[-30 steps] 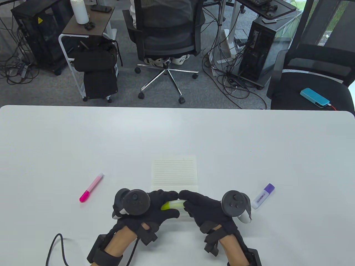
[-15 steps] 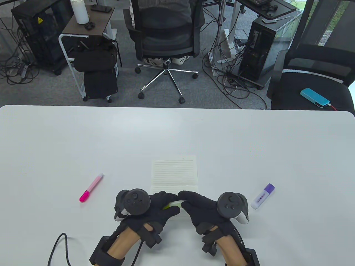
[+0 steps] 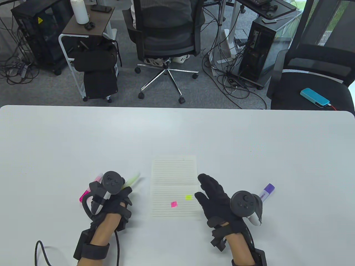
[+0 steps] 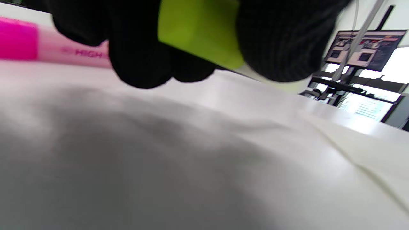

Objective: Apply highlighter ink on paper

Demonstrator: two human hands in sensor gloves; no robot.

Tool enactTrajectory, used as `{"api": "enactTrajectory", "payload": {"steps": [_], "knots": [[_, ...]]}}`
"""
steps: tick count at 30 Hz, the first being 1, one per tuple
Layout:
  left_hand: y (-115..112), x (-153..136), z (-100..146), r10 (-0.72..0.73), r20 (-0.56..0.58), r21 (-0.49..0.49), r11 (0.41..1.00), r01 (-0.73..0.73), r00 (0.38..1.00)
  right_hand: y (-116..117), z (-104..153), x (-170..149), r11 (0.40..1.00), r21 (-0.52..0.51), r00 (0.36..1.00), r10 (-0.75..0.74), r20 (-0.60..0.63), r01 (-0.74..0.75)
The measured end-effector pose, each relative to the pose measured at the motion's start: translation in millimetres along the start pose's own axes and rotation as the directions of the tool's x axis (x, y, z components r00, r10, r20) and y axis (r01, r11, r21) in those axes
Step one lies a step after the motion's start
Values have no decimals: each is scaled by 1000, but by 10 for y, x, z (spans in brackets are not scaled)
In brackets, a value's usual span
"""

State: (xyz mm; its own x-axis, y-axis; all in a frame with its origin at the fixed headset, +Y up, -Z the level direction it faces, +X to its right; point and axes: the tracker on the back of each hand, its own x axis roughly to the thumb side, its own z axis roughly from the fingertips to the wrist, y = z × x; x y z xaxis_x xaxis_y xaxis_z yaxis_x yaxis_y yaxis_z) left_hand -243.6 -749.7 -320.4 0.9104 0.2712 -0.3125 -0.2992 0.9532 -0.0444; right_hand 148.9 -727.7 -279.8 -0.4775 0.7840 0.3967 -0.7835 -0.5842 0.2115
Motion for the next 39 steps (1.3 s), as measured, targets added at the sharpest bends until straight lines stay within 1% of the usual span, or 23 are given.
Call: {"api": "enactTrajectory", "payload": {"steps": [1, 3, 5, 7, 9, 12, 15, 17, 19, 20, 21, 24, 25, 26, 27, 28, 29, 30, 32, 34, 35, 36, 39], "knots": [[-27, -2, -13, -15, -15, -14, 1000, 15, 1000, -2, 1, 0, 1000, 3, 1000, 3, 0, -3], [-83, 14, -29, -103, -41, -65, 993, 100, 994, -3, 4, 1, 1000, 1, 1000, 6, 3, -6], [-117, 35, -29, -155, -43, -106, 983, 150, 987, -6, 5, -3, 1000, 3, 1000, 6, 4, -6], [-123, 59, -20, -168, -44, -101, 981, 163, 985, -15, 9, -6, 1000, -2, 1000, 7, 3, -7], [-125, 71, -1, -181, -52, -133, 976, 173, 982, -35, 14, -18, 1000, -6, 1000, 13, -5, -13], [-136, 73, 11, -175, -49, -135, 977, 167, 983, -79, 27, -49, 999, -22, 999, 23, -24, -23], [-140, 76, 17, -162, -42, -137, 978, 155, 986, -155, 54, -93, 997, -65, 997, 36, -68, -40], [-130, 88, 27, -118, -14, -126, 985, 116, 993, -233, 89, -136, 990, -114, 990, 66, -123, -80], [-91, 119, 53, -34, 39, -78, 996, 37, 999, -346, 142, -199, 971, -175, 967, 124, -223, -165], [-56, 145, 81, 2, 55, -38, 999, 0, 998, -408, 177, -240, 959, -194, 946, 145, -288, -206], [-17, 180, 109, 27, 105, -10, 1000, -26, 994, -478, 215, -290, 947, -213, 924, 156, -350, -241], [68, 276, 190, 96, 240, 57, 992, -112, 966, -660, 346, -447, 914, -259, 820, 123, -559, -313], [88, 311, 214, 136, 307, 60, 985, -162, 942, -728, 408, -516, 899, -269, 763, 104, -638, -347], [99, 339, 239, 181, 360, 61, 974, -217, 915, -778, 450, -564, 882, -278, 718, 92, -689, -380], [105, 368, 260, 229, 411, 52, 960, -274, 882, -833, 506, -629, 863, -282, 646, 65, -761, -419], [106, 394, 282, 278, 452, 40, 943, -330, 848, -878, 563, -701, 856, -267, 554, 28, -832, -444], [106, 419, 306, 321, 483, 24, 925, -379, 815, -909, 609, -784, 871, -232, 468, -2, -884, -434], [104, 446, 330, 355, 512, 11, 908, -419, 782, -933, 648, -876, 897, -188, 397, -16, -918, -399], [99, 499, 371, 377, 551, -8, 894, -448, 744, -946, 696, -1043, 910, -150, 315, -22, -949, -387], [87, 551, 406, 365, 581, -21, 900, -435, 728, -929, 705, -1171, 922, -113, 256, -16, -967, -371], [78, 571, 428, 353, 592, -22, 905, -424, 724, -925, 690, -1189, 918, -91, 240, 5, -971, -385], [73, 581, 438, 349, 602, -20, 906, -423, 718, -924, 679, -1183, 909, -96, 246, 8, -969, -407], [25, 628, 467, 346, 623, -41, 910, -412, 701, -905, 633, -1163, 914, -98, 265, 11, -964, -394]]}}
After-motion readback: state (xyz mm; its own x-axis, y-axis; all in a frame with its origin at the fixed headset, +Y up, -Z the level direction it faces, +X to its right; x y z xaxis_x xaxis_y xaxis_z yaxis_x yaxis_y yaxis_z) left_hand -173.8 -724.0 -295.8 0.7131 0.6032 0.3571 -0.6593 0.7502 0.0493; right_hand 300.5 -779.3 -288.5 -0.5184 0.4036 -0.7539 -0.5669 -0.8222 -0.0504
